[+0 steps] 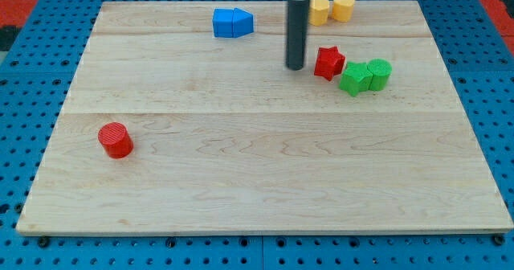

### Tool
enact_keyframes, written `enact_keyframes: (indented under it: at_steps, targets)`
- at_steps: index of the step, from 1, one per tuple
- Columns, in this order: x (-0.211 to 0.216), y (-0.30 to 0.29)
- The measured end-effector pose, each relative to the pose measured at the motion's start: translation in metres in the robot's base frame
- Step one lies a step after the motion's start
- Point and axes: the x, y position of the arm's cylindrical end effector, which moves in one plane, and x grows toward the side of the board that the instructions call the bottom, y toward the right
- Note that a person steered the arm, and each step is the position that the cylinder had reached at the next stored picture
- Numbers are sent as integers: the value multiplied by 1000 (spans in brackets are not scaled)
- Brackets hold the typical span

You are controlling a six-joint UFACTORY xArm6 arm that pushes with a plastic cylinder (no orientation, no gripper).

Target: Put the red star into the green star

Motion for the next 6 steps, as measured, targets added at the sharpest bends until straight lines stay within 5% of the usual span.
enact_keyframes:
  at_steps: [2,5,6]
  targets:
    - [-3,17]
    - [55,-297]
    - [140,-373]
